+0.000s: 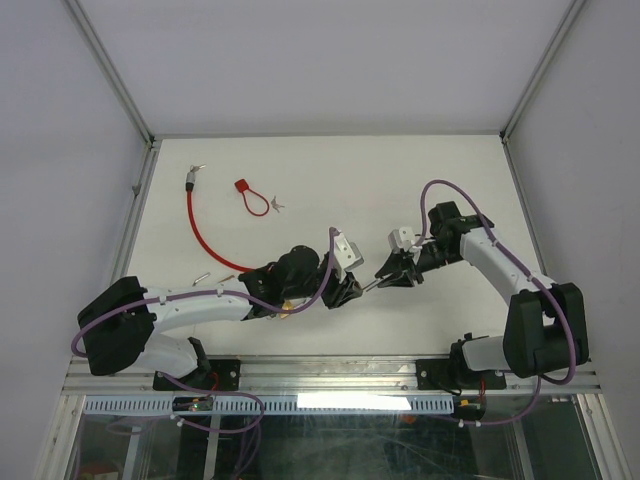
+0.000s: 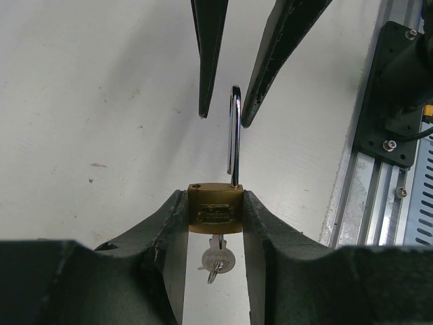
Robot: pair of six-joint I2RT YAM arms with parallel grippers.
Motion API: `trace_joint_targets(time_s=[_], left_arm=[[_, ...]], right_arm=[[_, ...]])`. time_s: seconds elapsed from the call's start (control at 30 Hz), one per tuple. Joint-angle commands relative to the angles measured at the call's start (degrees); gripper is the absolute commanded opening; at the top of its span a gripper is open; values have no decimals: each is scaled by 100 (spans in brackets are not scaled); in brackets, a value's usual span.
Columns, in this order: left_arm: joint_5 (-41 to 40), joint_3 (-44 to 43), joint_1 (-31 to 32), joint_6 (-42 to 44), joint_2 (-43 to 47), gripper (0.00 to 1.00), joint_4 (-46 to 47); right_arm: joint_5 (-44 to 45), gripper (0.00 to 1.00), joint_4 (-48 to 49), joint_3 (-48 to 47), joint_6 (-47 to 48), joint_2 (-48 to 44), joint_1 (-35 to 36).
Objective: Lock with the key
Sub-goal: Pick up the lock from the center of the board.
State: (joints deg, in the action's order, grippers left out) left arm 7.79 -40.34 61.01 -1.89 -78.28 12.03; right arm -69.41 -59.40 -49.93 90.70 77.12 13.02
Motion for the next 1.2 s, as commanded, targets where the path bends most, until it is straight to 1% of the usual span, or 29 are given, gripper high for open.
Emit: trace_joint_targets(time_s=[0.0, 0.3, 0.43, 0.57, 0.63, 0.7, 0.73, 0.8, 0.87, 0.97, 1.07, 1.17], left_arm=[[204, -12, -80, 84, 197, 1, 423], [271, 8, -123, 57, 190, 1, 438], [277, 9, -141, 44, 184, 1, 432], [253, 24, -180, 8, 195, 3, 440], [205, 45, -217, -38, 204, 12, 453], [181, 85, -281, -113, 231, 26, 500], [175, 117, -311, -158, 257, 36, 532], [178, 187, -366, -261, 324, 53, 659], [180, 264, -403, -362, 438, 66, 779], [49, 377, -440, -423, 633, 77, 876], [-273, 568, -463, -415, 904, 85, 929], [-421, 916, -499, -401, 1266, 95, 1235]], right_arm=[[-258, 28, -94, -275, 177, 22, 32], [-337, 14, -124, -285, 159, 13, 26], [-366, 0, -116, -291, 167, 5, 26], [-452, 0, -212, -348, 148, 4, 26], [-516, 0, -177, -519, -231, 20, 5], [-560, 0, -79, -706, -832, 38, 1], [-545, 0, 47, -745, -1169, 32, -1], [-456, 0, 492, -737, -1987, -33, -1], [-330, 0, 924, -689, -2735, -92, -1], [-225, 0, 1198, -724, -3439, -93, -1], [-165, 0, 1305, -772, -3753, -92, -1], [-127, 0, 1403, -777, -3992, -80, 0]])
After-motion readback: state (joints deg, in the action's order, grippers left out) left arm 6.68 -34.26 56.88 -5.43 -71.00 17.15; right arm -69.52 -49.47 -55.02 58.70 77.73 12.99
